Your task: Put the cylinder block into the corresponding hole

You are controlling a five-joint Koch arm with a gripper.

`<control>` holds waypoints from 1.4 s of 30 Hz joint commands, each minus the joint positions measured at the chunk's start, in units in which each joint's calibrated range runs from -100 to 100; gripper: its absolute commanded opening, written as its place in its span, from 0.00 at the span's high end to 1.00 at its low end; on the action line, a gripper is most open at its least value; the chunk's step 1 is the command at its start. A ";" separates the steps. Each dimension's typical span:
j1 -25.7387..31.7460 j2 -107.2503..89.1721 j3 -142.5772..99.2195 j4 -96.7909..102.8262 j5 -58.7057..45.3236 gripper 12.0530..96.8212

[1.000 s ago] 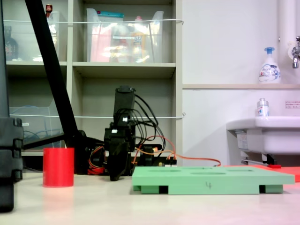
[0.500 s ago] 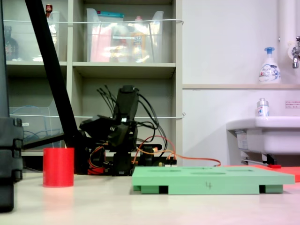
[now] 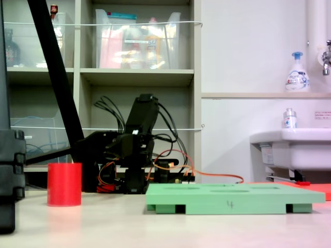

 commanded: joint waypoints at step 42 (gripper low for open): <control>-2.69 105.88 38.90 54.23 2.05 0.02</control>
